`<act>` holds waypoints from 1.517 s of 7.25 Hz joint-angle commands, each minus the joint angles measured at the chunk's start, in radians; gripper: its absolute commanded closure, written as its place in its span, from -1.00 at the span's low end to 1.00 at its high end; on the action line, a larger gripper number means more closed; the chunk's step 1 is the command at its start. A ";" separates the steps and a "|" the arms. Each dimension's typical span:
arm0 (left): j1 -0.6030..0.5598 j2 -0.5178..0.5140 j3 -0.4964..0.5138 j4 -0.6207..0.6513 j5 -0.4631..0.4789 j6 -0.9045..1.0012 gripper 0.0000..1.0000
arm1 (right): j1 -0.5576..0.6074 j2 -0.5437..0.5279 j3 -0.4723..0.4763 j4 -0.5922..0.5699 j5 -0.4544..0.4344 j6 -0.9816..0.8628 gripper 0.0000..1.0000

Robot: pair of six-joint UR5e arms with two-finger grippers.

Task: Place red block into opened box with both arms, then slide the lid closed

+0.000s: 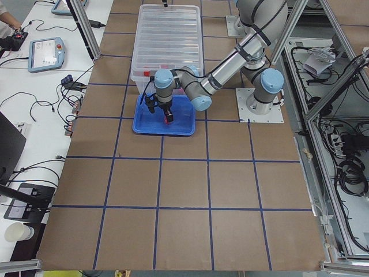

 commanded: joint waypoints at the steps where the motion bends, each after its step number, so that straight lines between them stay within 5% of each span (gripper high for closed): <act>1: -0.001 -0.003 -0.011 0.006 0.001 0.003 -0.74 | -0.029 0.000 -0.001 -0.003 0.000 -0.002 -1.00; 2: -0.001 -0.003 -0.009 0.008 0.001 0.004 -0.57 | -0.055 0.000 -0.004 0.000 0.001 -0.003 -1.00; 10: -0.001 -0.025 -0.022 0.037 0.002 0.004 -0.47 | -0.194 0.000 -0.013 -0.040 -0.024 -0.180 -1.00; 11: -0.001 -0.022 -0.020 0.035 0.002 0.006 0.29 | -0.203 0.000 -0.012 -0.052 -0.027 -0.215 -1.00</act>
